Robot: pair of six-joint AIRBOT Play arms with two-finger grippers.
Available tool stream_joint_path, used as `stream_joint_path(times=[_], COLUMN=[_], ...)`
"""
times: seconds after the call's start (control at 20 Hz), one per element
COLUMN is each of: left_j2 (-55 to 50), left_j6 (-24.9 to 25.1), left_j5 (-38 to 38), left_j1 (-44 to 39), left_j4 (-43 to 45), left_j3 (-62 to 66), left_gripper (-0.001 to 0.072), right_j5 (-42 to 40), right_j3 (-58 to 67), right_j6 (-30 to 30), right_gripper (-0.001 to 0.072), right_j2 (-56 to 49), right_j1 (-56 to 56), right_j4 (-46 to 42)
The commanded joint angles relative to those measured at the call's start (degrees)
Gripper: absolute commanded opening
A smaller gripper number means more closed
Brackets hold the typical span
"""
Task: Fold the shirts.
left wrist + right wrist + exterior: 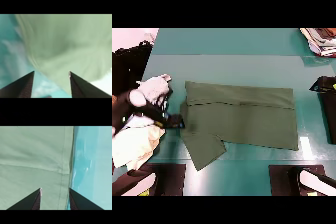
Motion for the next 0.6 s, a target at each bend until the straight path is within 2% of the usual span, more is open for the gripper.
stream_joint_path(times=[0.0,0.3,0.5,0.55], left_j2=[8.8,9.1,9.1,9.1], left_j6=[-0.9,-1.1,-2.6,-3.0], left_j5=[1.4,11.5,12.2,12.1], left_j1=[-1.1,-8.6,-9.5,-9.5], left_j4=[-8.4,-12.5,-12.1,-12.1], left_j3=[-13.2,-18.0,-18.0,-18.0], left_gripper=[0.0502,0.0501,0.0499,0.0341], right_j5=[-0.2,1.6,4.2,4.5], right_j3=[0.0,0.0,0.0,0.0], right_j6=[0.0,0.0,0.0,0.0], right_gripper=[0.04,0.0399,0.0399,0.0399], right_j2=[2.6,2.6,2.6,2.6], right_j1=[-0.4,-0.4,-0.4,-0.5], right_j4=[0.1,0.1,-0.5,-0.5])
